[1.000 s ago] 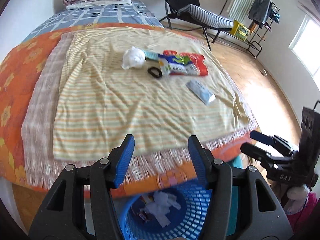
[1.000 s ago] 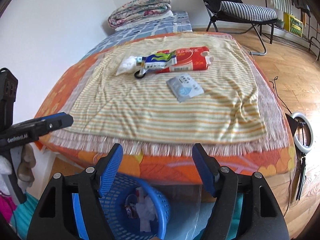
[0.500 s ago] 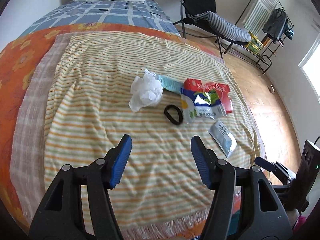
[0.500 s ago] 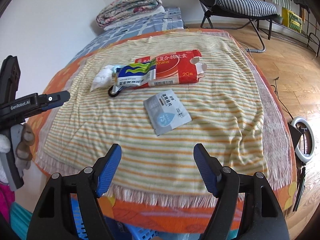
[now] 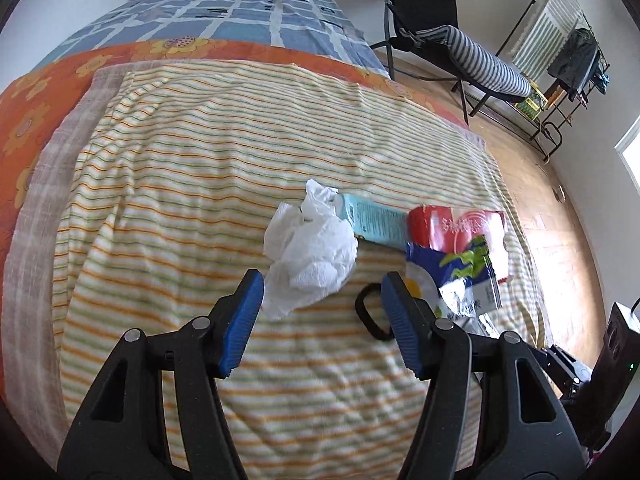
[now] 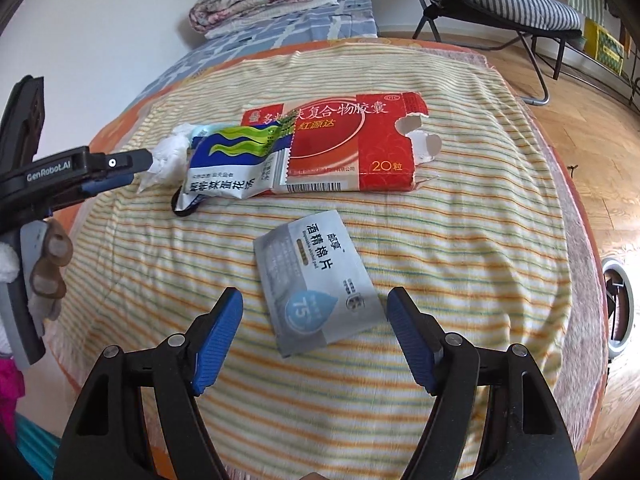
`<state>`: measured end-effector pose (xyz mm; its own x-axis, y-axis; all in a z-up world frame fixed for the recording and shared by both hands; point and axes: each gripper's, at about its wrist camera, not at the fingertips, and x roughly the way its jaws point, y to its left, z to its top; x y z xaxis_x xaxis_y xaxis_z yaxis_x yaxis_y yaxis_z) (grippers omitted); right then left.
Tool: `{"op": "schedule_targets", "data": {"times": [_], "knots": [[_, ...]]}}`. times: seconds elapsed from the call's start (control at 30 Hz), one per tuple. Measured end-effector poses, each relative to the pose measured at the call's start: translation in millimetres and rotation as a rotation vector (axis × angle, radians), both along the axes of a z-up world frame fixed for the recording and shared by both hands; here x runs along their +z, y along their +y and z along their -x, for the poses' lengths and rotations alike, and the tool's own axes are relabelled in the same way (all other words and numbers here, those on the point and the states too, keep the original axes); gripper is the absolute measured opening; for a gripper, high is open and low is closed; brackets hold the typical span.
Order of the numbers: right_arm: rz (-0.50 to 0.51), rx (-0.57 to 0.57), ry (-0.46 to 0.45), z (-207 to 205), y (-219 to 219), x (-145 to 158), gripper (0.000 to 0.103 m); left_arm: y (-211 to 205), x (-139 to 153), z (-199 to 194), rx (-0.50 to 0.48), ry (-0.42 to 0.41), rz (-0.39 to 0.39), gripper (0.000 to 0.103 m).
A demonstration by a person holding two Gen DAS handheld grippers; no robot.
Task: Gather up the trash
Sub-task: 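Grasp the white tissue with the left tool while the right tool grasps the wipes packet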
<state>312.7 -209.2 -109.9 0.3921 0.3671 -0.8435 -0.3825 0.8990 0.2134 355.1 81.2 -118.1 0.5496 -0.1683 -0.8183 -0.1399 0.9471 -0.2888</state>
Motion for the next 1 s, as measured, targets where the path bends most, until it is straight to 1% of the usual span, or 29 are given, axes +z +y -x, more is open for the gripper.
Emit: {"op": "schedule_targets", "data": {"times": [0.2, 0.3, 0.43, 0.5, 0.57, 0.6, 0.67, 0.73, 0.77, 0.93, 1.0], "knots": [[0.000, 0.037, 0.007, -9, 6, -3, 0.074, 0, -11, -15, 0.015, 0.013, -0.012, 0.063], [0.041, 0.066, -0.004, -7, 13, -4, 0.075, 0, -17, -20, 0.019, 0.024, -0.016, 0.063], [0.126, 0.111, -0.040, -5, 24, -7, 0.075, -4, -22, -23, 0.007, 0.030, -0.039, 0.063], [0.149, 0.126, -0.055, -4, 27, -8, 0.075, -6, -21, -24, 0.001, 0.026, -0.055, 0.058], [0.149, 0.127, -0.058, -4, 26, -8, 0.074, -6, -21, -26, -0.002, 0.027, -0.065, 0.046], [0.144, 0.125, -0.058, -4, 25, -8, 0.074, -5, -21, -27, -0.003, 0.026, -0.066, 0.045], [0.136, 0.121, -0.063, -4, 23, -8, 0.072, -5, -20, -25, -0.002, 0.020, -0.077, 0.037], [0.141, 0.115, -0.075, -1, 21, -8, 0.066, -6, -19, -24, -0.005, 0.015, -0.089, 0.036], [0.141, 0.113, -0.080, 0, 20, -8, 0.064, -6, -19, -23, -0.007, 0.012, -0.094, 0.034], [0.118, 0.110, -0.079, -2, 16, -6, 0.063, -7, -16, -15, -0.016, -0.001, -0.119, 0.032], [0.112, 0.101, -0.079, -1, 14, -5, 0.063, -6, -13, -11, -0.015, -0.006, -0.119, 0.032]]}}
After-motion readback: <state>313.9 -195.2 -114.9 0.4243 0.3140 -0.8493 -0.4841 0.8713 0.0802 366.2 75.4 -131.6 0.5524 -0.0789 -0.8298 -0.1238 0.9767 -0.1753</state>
